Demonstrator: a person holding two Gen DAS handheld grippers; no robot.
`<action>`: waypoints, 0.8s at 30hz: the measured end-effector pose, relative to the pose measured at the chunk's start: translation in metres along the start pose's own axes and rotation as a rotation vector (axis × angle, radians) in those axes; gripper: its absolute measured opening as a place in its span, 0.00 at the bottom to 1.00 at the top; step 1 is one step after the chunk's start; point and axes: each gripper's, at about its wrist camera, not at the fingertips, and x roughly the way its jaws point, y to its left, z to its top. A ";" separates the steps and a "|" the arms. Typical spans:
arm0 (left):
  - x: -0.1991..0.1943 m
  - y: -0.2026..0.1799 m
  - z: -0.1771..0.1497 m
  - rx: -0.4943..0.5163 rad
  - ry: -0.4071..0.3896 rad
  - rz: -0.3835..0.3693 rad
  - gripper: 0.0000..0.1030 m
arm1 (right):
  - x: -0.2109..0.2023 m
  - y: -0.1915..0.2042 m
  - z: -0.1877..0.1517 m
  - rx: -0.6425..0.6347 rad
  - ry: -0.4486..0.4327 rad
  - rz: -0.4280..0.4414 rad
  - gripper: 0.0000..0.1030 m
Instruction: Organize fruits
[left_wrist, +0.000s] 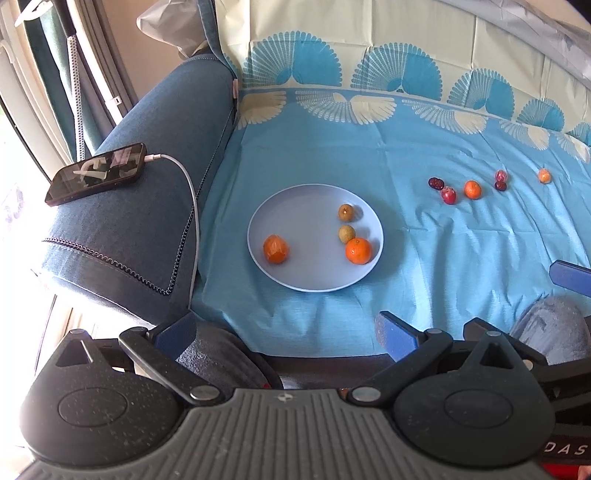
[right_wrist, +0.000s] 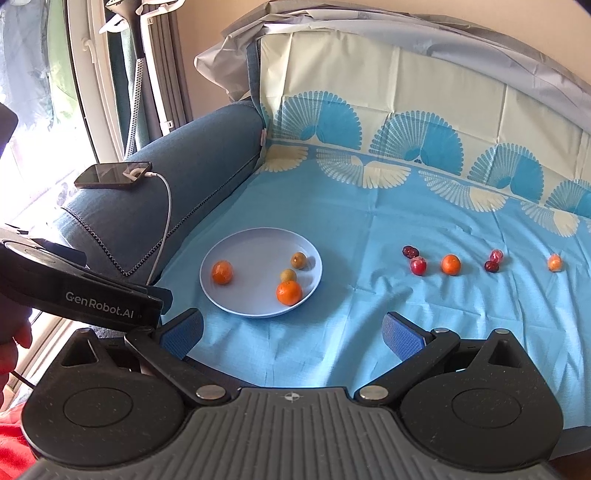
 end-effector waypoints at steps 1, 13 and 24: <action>0.002 -0.001 0.001 0.004 0.003 0.001 1.00 | 0.002 -0.002 0.000 0.004 0.003 0.000 0.99; 0.036 -0.028 0.023 0.057 0.057 -0.005 1.00 | 0.030 -0.038 -0.009 0.116 0.058 -0.027 0.99; 0.077 -0.094 0.070 0.150 0.082 -0.066 1.00 | 0.039 -0.141 -0.005 0.294 -0.002 -0.236 0.99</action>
